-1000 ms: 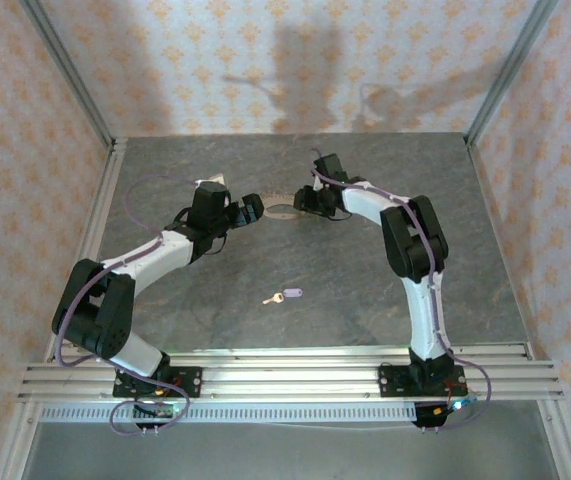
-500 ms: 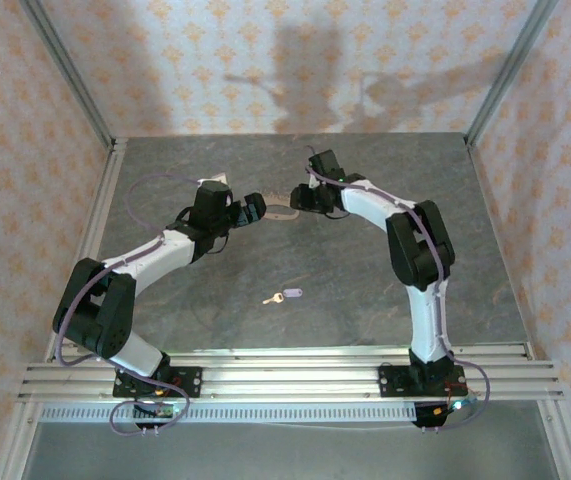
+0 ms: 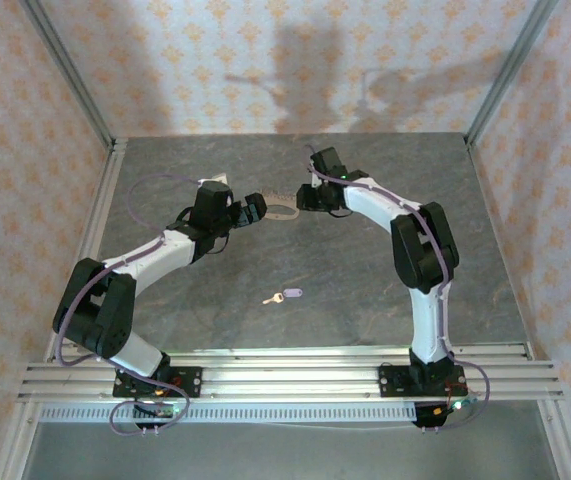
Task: Put the keys on the keyring
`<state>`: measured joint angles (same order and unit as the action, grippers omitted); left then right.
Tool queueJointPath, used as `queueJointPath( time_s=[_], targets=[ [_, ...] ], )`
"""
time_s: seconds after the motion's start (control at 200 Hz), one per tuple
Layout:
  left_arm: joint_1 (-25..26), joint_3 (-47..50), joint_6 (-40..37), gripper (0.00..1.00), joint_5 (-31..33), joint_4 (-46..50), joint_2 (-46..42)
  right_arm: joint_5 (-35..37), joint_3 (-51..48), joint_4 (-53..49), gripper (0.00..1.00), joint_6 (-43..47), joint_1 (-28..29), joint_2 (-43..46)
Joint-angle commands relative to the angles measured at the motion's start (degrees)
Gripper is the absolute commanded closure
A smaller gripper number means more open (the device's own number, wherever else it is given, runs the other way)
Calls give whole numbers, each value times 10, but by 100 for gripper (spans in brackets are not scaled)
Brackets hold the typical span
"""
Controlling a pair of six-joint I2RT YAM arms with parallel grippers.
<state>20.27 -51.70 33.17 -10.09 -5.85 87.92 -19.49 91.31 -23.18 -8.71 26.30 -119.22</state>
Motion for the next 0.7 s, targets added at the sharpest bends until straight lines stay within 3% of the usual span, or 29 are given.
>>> queueJointPath(
  time_s=[0.0, 0.696],
  targets=[
    [3, -16, 4, 0, 2, -14, 5, 29, 30, -26, 65, 20, 9, -25],
    [3, -16, 4, 0, 3, -20, 8, 139, 100, -69, 70, 54, 50, -74]
  ],
)
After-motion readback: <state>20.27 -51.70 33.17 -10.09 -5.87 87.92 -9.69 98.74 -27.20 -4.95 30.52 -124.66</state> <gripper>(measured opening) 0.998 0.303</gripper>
